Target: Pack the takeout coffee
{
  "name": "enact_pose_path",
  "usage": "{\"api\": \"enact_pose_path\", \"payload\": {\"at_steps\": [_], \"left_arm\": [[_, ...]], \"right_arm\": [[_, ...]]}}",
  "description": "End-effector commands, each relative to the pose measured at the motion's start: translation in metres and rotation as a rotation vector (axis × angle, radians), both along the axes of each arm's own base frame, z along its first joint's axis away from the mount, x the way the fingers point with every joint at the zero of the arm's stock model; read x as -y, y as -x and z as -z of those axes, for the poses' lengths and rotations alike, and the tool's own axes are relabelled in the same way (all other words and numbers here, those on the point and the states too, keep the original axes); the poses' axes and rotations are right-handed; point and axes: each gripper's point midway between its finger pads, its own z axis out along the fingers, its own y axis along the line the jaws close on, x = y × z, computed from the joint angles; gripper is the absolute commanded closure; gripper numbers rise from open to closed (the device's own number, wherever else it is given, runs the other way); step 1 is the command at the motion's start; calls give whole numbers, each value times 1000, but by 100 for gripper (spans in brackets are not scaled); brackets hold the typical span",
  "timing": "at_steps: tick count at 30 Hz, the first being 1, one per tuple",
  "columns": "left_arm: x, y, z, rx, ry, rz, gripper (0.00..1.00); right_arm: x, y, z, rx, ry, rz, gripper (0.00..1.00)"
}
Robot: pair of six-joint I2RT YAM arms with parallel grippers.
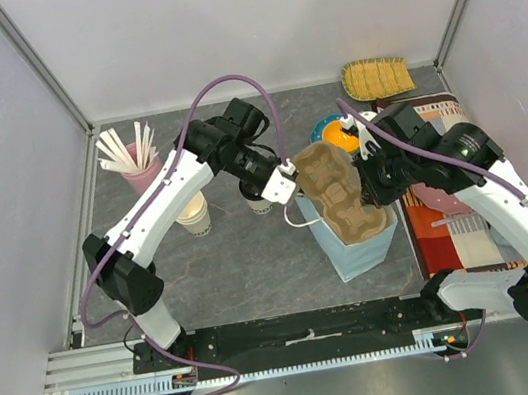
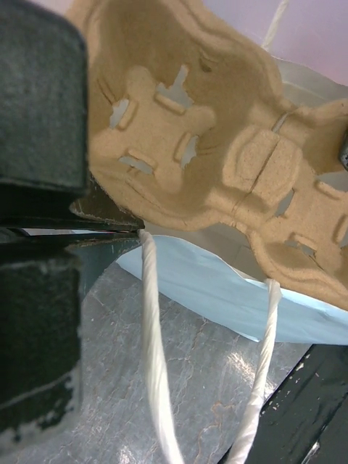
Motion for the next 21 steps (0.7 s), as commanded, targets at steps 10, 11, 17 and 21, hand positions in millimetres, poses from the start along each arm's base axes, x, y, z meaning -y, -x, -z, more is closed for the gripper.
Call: {"api": "enact_pose_path", "payload": {"at_steps": [10, 11, 17, 21], "left_arm": [[0, 13, -22, 20, 36, 84, 98], [-1, 14, -23, 15, 36, 84, 98], [-2, 19, -21, -4, 23, 83, 98], [-4, 21, -18, -16, 15, 84, 98]], "right_arm": [[17, 31, 36, -159, 103, -60, 100], [18, 31, 38, -163, 113, -54, 100], [24, 29, 54, -201, 174, -40, 100], [25, 28, 61, -220, 199, -32, 100]]}}
